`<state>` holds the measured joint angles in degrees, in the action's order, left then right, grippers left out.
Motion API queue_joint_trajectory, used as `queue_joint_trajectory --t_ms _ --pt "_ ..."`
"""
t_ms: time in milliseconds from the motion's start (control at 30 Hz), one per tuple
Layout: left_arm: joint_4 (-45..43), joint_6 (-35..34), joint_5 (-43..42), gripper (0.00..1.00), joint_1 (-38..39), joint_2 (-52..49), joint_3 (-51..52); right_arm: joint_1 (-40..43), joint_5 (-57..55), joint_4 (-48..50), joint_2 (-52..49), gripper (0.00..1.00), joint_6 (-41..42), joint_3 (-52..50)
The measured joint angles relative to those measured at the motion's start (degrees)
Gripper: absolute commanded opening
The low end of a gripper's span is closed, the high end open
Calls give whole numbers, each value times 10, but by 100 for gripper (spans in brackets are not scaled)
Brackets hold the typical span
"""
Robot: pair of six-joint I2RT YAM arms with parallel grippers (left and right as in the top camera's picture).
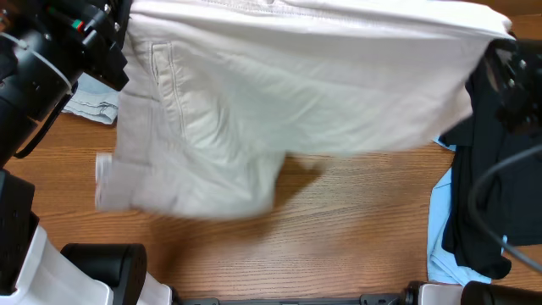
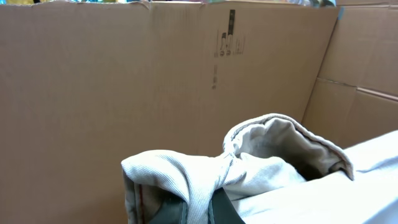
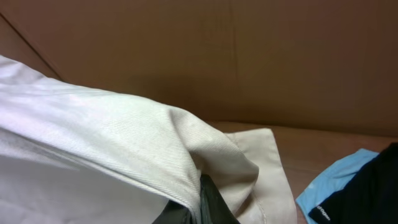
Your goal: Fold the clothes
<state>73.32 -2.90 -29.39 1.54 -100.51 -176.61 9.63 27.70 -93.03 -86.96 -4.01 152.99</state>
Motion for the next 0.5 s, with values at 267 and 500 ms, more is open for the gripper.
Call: queue_joint_trajectory --t_ms 267,500 --pt "-10 -6 0 4 3 -78 19 0 4 41 -59 4 -18 -30" --pt "-114 -43 5 4 17 -226 32 -3 6 161 -192 4 -29 -54"
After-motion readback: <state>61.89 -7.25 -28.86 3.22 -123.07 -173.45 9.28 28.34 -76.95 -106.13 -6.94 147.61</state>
